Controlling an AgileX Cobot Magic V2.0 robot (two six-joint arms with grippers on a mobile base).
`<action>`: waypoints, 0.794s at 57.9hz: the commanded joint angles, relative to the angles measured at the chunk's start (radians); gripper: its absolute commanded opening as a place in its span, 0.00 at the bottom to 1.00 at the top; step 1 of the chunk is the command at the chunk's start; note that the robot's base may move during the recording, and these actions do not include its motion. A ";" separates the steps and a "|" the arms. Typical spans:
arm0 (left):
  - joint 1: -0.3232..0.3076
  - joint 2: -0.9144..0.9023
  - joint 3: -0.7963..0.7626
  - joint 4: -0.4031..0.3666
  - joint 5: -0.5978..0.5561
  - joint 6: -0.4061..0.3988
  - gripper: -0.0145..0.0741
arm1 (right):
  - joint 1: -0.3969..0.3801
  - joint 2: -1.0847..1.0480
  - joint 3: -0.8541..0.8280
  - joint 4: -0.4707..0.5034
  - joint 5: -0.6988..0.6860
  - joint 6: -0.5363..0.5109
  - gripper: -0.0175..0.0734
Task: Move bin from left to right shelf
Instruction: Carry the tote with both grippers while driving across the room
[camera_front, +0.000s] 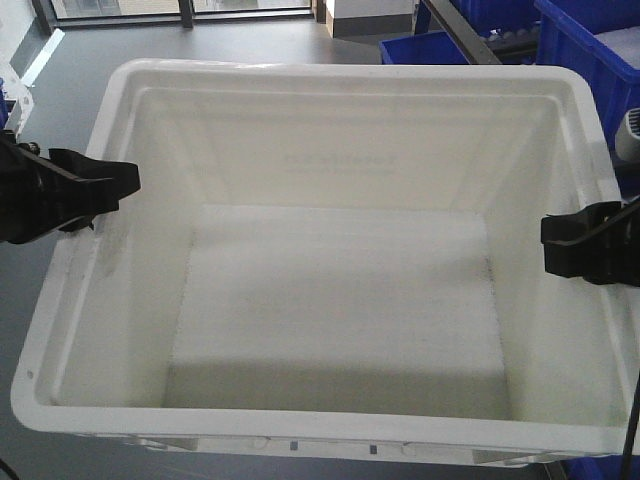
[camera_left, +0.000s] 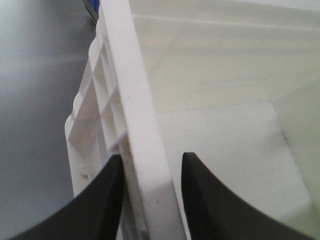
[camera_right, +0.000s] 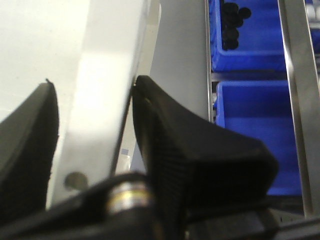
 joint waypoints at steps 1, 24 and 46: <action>-0.019 -0.037 -0.043 -0.108 0.018 0.024 0.16 | 0.004 -0.018 -0.044 0.073 -0.151 0.011 0.19; -0.019 -0.037 -0.043 -0.108 0.018 0.024 0.16 | 0.004 -0.018 -0.044 0.073 -0.151 0.011 0.19; -0.019 -0.037 -0.043 -0.108 0.018 0.024 0.16 | 0.004 -0.018 -0.044 0.073 -0.151 0.011 0.19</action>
